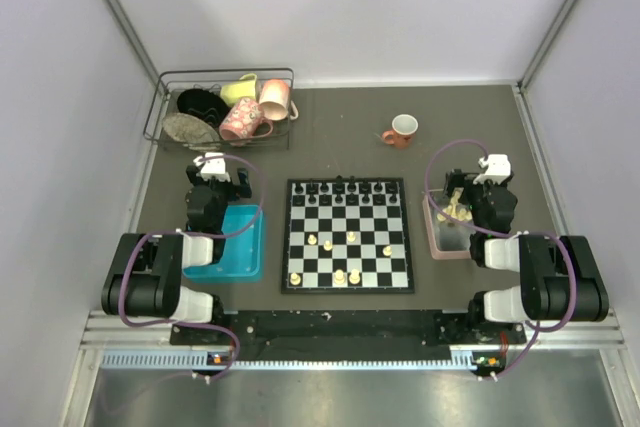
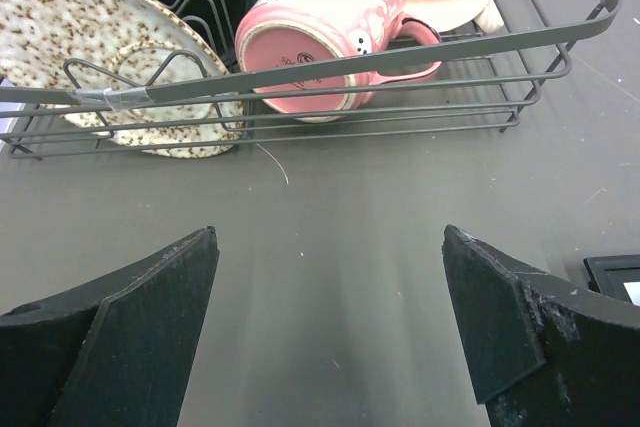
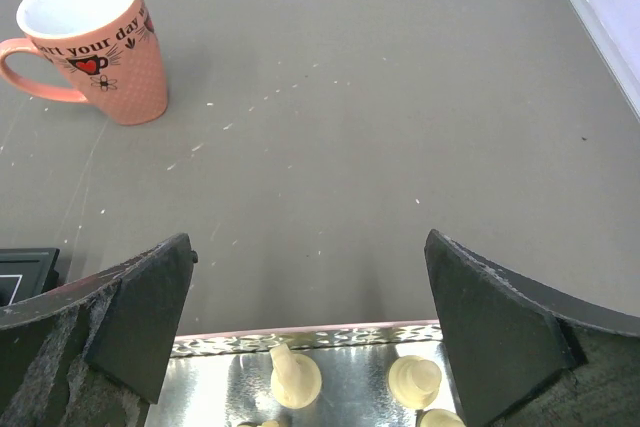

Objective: Set up the chess pieces on the board

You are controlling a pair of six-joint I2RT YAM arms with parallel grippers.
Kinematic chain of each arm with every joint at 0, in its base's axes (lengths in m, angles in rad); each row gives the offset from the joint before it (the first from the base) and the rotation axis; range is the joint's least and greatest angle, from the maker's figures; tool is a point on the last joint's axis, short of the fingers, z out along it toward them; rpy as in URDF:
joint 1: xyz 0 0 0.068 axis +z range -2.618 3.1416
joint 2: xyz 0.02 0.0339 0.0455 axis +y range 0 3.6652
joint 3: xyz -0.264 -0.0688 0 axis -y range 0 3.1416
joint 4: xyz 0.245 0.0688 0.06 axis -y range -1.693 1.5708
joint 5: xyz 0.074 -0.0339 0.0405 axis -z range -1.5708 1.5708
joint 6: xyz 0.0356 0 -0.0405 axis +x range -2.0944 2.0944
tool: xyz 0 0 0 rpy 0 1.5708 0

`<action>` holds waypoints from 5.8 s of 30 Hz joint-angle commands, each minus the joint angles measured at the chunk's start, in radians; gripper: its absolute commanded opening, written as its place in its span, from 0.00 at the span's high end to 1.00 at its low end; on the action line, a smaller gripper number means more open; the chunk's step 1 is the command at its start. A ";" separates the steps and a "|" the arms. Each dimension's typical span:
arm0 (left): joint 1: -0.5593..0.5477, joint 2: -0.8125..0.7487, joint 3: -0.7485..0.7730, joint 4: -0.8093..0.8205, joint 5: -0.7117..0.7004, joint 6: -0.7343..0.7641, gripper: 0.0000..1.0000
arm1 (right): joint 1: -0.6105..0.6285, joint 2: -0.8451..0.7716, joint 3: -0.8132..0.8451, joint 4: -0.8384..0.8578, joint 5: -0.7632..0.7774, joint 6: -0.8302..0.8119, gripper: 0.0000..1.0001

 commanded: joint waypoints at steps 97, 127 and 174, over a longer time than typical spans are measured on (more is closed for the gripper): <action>-0.696 -0.789 0.176 -1.354 -0.128 -0.571 0.33 | 0.827 -0.505 0.414 -1.603 0.236 0.592 0.28; -0.703 -0.826 0.004 -1.187 0.039 -0.433 0.38 | 0.827 -0.315 0.427 -1.431 0.194 0.548 0.51; -0.703 -0.837 -0.008 -1.176 0.036 -0.436 0.37 | 0.879 -0.223 0.453 -1.468 0.150 0.546 0.71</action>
